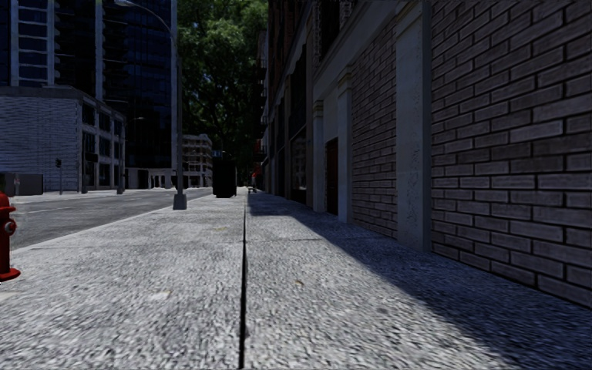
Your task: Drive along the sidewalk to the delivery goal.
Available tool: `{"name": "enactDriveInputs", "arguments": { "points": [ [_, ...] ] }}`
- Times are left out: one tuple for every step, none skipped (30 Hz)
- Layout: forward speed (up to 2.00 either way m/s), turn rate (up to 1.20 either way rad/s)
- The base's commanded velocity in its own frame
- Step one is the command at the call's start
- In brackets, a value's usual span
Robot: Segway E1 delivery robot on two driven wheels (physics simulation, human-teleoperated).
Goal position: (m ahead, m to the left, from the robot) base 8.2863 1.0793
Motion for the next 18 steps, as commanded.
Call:
{"name": "enactDriveInputs", "arguments": {
  "points": [
    [2.00, 0.38],
    [2.00, 0.28],
    [2.00, 0.23],
    [2.00, 0.16],
    [2.00, 0.16],
    [2.00, 0.10],
    [2.00, 0.09],
    [2.00, 0.09],
    [2.00, 0.08],
    [2.00, 0.08],
    [2.00, 0.08],
    [2.00, 0.08],
    [2.00, 0.08],
    [2.00, 0.08],
    [2.00, 0.07],
    [2.00, 0.07],
    [2.00, 0.06],
    [2.00, 0.06]
  ]
}}
